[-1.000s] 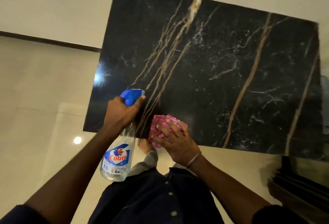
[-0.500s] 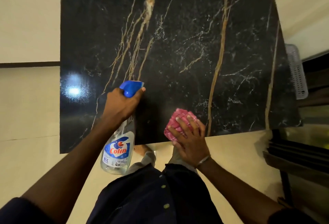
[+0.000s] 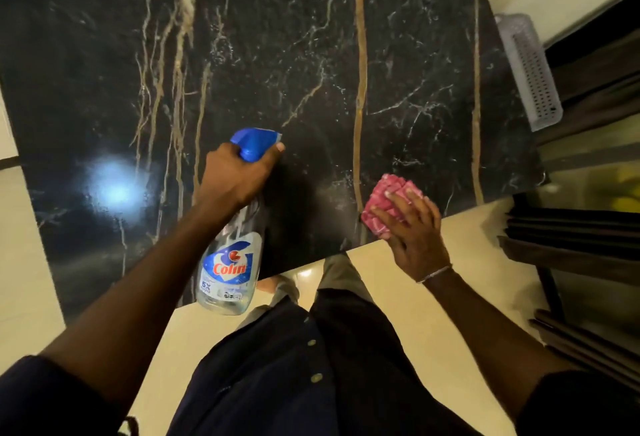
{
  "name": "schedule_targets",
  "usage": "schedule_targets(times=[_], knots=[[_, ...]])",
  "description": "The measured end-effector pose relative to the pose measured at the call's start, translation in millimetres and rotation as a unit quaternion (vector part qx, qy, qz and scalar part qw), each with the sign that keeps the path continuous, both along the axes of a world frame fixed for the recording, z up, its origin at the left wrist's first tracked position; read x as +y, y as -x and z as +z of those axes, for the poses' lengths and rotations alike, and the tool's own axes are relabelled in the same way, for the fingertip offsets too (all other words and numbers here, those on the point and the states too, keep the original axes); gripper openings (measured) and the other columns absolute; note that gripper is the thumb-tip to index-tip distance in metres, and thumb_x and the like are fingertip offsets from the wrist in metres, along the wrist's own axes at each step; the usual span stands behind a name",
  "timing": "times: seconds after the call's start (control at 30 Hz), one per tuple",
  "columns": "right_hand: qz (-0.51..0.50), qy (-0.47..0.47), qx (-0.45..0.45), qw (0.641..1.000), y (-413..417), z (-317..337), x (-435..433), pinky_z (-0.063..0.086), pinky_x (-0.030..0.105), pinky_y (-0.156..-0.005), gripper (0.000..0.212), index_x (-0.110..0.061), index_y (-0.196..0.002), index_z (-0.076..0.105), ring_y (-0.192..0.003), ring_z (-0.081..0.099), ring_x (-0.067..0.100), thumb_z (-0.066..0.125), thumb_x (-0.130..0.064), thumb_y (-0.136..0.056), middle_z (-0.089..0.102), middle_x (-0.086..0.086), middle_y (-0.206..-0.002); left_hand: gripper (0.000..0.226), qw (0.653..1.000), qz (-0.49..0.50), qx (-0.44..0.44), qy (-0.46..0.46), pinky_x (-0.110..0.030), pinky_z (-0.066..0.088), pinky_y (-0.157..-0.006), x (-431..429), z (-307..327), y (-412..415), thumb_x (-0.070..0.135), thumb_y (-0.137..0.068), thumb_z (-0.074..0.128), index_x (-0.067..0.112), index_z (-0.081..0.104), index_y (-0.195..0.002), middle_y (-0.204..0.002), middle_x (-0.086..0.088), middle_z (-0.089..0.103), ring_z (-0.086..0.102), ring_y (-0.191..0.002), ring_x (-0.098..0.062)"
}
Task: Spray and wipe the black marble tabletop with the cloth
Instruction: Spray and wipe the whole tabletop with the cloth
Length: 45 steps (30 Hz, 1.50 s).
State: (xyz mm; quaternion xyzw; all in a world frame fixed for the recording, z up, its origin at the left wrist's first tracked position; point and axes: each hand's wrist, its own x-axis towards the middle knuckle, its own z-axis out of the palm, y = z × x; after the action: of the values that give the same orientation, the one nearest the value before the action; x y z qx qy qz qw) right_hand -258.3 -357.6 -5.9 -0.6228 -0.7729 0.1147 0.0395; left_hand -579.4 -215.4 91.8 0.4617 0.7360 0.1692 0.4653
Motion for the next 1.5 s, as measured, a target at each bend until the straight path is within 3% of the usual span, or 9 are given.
schedule_targets(times=[0.17, 0.37, 0.57, 0.83, 1.07, 1.17, 1.23, 1.37, 1.5], knots=[[-0.153, -0.006, 0.006, 0.988, -57, -3, 10, 0.02, 0.055, -0.113, 0.048, -0.028, -0.144, 0.046, -0.144, 0.024, 0.035, 0.037, -0.04, -0.099, 0.034, 0.006, -0.156, 0.042, 1.0, -0.019, -0.006, -0.013, -0.017, 0.044, -0.058, 17, 7, -34, 0.056, -0.081, 0.066, 0.02, 0.063, -0.101, -0.083, 0.005, 0.068, 0.064, -0.073, -0.007], [-0.381, 0.005, -0.016, 0.925, -161, 5, 70, 0.019, 0.06, -0.112, 0.052, -0.036, -0.149, 0.033, -0.143, 0.024, 0.037, 0.028, -0.049, -0.099, 0.027, 0.005, -0.159, 0.038, 1.0, -0.017, 0.001, -0.02, -0.014, 0.042, -0.055, 37, 8, -55, 0.056, -0.081, 0.067, 0.021, 0.064, -0.094, -0.08, 0.003, 0.071, 0.066, -0.069, -0.007], [-0.485, 0.007, -0.05, 0.873, -141, 2, 122, 0.015, 0.059, -0.114, 0.053, -0.034, -0.152, 0.028, -0.146, 0.018, 0.038, 0.024, -0.048, -0.101, 0.022, 0.009, -0.161, 0.044, 0.999, 0.02, 0.022, -0.025, -0.024, 0.052, -0.062, 65, 7, -64, 0.059, -0.079, 0.066, 0.018, 0.066, -0.094, -0.082, -0.002, 0.072, 0.068, -0.075, -0.015], [-0.277, 0.037, -0.026, 0.96, -12, 3, 207, 0.012, 0.058, -0.114, 0.054, -0.037, -0.148, 0.033, -0.147, 0.013, 0.037, 0.035, -0.045, -0.095, 0.022, 0.004, -0.161, 0.031, 0.995, 0.09, 0.01, -0.048, -0.016, 0.045, -0.059, 87, 10, -53, 0.052, -0.083, 0.067, 0.024, 0.064, -0.095, -0.078, 0.01, 0.066, 0.061, -0.068, -0.002], [-0.045, 0.047, -0.012, 0.998, 150, 14, 257, 0.009, 0.057, -0.113, 0.053, -0.042, -0.146, 0.036, -0.145, 0.012, 0.036, 0.043, -0.042, -0.094, 0.025, 0.001, -0.16, 0.042, 0.988, 0.145, 0.021, -0.052, -0.028, 0.052, -0.06, 96, 16, -3, 0.058, -0.08, 0.066, 0.021, 0.065, -0.098, -0.079, 0.0, 0.07, 0.066, -0.068, -0.015], [0.056, 0.08, 0.001, 0.995, 229, 19, 258, 0.012, 0.059, -0.111, 0.054, -0.035, -0.144, 0.042, -0.146, 0.013, 0.035, 0.048, -0.038, -0.09, 0.027, 0.004, -0.159, 0.042, 0.982, 0.174, 0.033, -0.06, -0.029, 0.053, -0.061, 99, 18, 31, 0.06, -0.077, 0.068, 0.023, 0.067, -0.095, -0.079, 0.0, 0.072, 0.066, -0.065, -0.015], [0.135, 0.093, -0.016, 0.986, 278, 27, 251, 0.012, 0.06, -0.115, 0.057, -0.025, -0.148, 0.036, -0.148, 0.011, 0.037, 0.04, -0.037, -0.093, 0.023, 0.009, -0.16, 0.039, 0.98, 0.18, 0.045, -0.067, -0.026, 0.05, -0.058, 98, 19, 57, 0.058, -0.078, 0.068, 0.023, 0.068, -0.094, -0.078, 0.0, 0.072, 0.064, -0.062, -0.012], [0.33, 0.122, -0.068, 0.934, 348, 52, 233, 0.004, 0.056, -0.118, 0.058, -0.012, -0.154, 0.013, -0.149, 0.003, 0.037, 0.029, -0.033, -0.103, 0.012, 0.013, -0.162, 0.025, 0.973, 0.202, 0.069, -0.082, -0.026, 0.051, -0.061, 89, 26, 111, 0.053, -0.083, 0.066, 0.029, 0.063, -0.086, -0.075, 0.002, 0.068, 0.064, -0.066, -0.011], [0.42, 0.09, -0.056, 0.901, 376, 49, 218, 0.0, 0.051, -0.119, 0.061, -0.014, -0.154, 0.017, -0.149, 0.006, 0.034, 0.033, -0.04, -0.101, 0.016, 0.012, -0.161, 0.037, 0.972, 0.197, 0.089, -0.089, -0.02, 0.046, -0.057, 83, 26, 154, 0.052, -0.087, 0.061, 0.017, 0.064, -0.095, -0.08, -0.007, 0.068, 0.06, -0.062, -0.011]])
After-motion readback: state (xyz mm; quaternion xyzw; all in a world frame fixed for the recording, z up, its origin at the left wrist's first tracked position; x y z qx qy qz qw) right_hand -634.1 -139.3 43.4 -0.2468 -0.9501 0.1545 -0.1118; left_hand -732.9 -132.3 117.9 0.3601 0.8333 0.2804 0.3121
